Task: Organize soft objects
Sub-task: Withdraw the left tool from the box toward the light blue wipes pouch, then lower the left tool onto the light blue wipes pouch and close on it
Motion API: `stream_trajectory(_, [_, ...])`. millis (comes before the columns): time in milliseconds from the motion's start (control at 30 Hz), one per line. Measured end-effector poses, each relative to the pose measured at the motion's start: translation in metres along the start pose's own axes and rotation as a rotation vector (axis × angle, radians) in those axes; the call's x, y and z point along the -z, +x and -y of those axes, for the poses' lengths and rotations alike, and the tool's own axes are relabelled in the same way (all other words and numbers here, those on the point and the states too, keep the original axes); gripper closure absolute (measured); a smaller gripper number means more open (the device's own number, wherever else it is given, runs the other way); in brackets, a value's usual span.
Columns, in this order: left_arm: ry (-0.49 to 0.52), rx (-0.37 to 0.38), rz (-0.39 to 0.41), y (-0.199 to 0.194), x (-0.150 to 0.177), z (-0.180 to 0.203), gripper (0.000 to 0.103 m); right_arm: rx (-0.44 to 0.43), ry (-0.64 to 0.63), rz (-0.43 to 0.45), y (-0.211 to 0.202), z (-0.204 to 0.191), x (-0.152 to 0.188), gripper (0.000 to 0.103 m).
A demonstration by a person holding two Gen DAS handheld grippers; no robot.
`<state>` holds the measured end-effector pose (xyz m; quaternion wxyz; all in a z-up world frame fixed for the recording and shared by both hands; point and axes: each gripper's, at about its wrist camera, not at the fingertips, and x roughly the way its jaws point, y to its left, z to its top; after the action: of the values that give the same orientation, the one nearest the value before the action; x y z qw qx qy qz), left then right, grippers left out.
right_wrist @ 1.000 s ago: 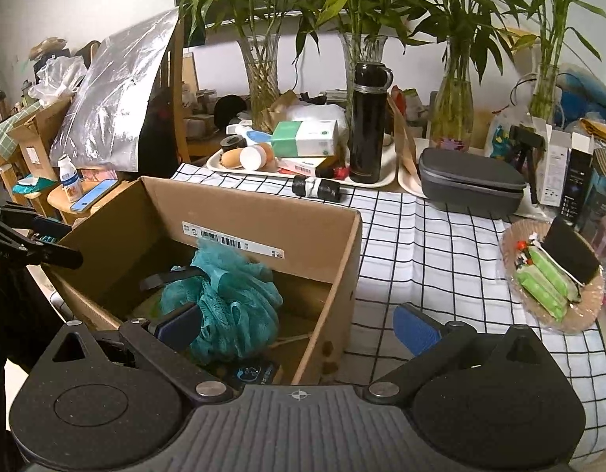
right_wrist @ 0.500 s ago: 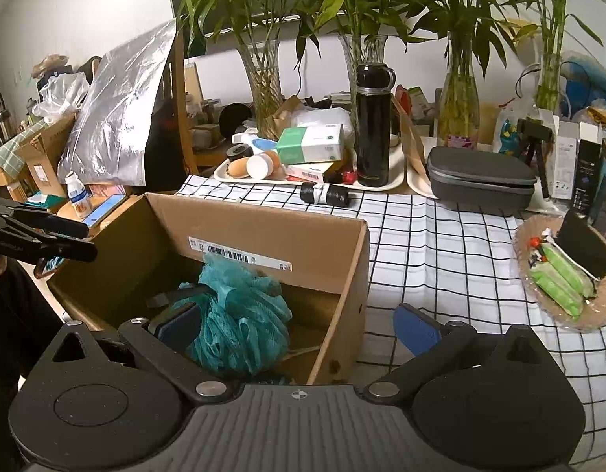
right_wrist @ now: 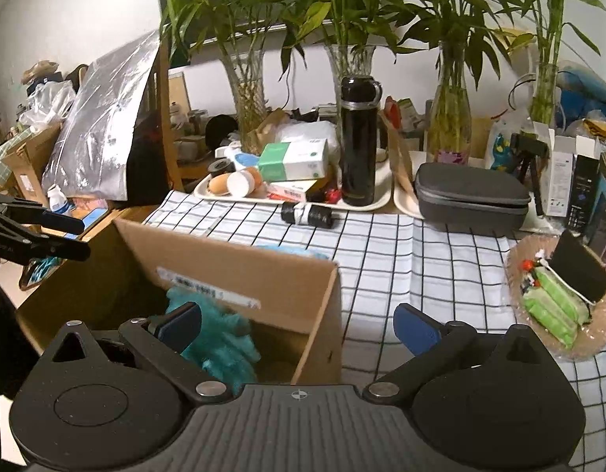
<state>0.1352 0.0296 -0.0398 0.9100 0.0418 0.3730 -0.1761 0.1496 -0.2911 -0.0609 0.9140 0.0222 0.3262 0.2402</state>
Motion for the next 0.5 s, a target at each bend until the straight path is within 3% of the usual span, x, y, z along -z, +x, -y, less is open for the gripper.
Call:
stream_trajectory(400, [0.014, 0.046, 0.015, 0.031, -0.025, -0.022, 0.032, 0.015, -0.004, 0.014, 0.027, 0.014, -0.022, 0.000])
stream_trajectory(500, [0.010, 0.007, 0.034, 0.041, -0.030, -0.029, 0.032, 0.022, 0.006, 0.012, 0.033, 0.019, -0.027, 0.000])
